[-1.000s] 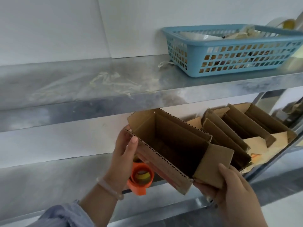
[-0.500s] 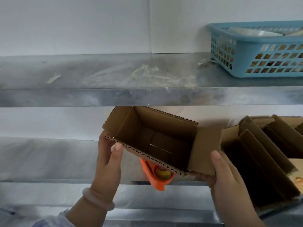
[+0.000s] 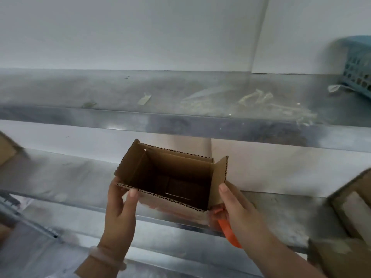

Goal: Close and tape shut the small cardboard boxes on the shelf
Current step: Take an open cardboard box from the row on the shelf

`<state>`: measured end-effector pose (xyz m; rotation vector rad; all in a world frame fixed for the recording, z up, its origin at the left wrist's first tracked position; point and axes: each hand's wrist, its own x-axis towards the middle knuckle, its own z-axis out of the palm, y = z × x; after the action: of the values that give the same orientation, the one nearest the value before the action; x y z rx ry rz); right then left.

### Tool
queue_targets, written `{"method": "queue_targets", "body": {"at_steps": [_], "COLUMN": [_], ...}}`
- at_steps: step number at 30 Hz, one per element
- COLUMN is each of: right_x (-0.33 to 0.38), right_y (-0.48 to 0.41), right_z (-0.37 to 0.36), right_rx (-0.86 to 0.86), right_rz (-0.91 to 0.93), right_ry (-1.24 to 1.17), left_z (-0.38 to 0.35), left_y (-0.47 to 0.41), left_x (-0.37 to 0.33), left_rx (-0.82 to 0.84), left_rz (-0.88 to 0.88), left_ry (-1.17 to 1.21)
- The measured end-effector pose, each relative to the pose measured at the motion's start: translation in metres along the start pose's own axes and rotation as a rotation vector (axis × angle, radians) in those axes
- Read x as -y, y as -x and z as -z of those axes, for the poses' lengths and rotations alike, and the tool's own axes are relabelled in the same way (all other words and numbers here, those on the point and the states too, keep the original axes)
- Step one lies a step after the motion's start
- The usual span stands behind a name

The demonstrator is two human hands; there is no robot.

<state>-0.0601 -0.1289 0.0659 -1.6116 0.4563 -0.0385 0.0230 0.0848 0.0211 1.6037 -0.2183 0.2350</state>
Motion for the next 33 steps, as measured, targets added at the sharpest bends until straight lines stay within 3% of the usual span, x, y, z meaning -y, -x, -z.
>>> {"method": "queue_targets", "body": {"at_steps": [5,14,20,24,27,29,33], "right_x": [-0.015,-0.049,-0.055,-0.048,-0.032,-0.019,0.000], "right_y": [-0.020,-0.041,-0.044,-0.047,-0.056,-0.064,-0.075], "right_z": [-0.035,-0.059,-0.064,-0.061,-0.055,-0.051,-0.047], "right_rx": [0.079,0.074,-0.068,-0.163,-0.219,-0.216,-0.163], "right_rz": [-0.028,0.016,0.032,0.055,0.164,0.244,0.217], "right_ry": [0.059,0.012,0.105,0.297,0.611,0.806,1.033], "left_z": [0.023,0.042,0.047,0.053,0.056,0.059,0.063], "left_y": [-0.014,-0.035,-0.045,-0.055,-0.065,-0.070,-0.080], "left_x": [0.028,0.068,0.068,0.066,0.062,0.064,0.070], "left_rx": [0.042,0.223,0.292,0.289,0.318,0.356,0.344], "left_rz": [0.095,0.216,0.172,0.132,0.090,0.057,0.055], "left_ry": [-0.019,-0.038,-0.058,-0.034,-0.030,-0.055,-0.092]}}
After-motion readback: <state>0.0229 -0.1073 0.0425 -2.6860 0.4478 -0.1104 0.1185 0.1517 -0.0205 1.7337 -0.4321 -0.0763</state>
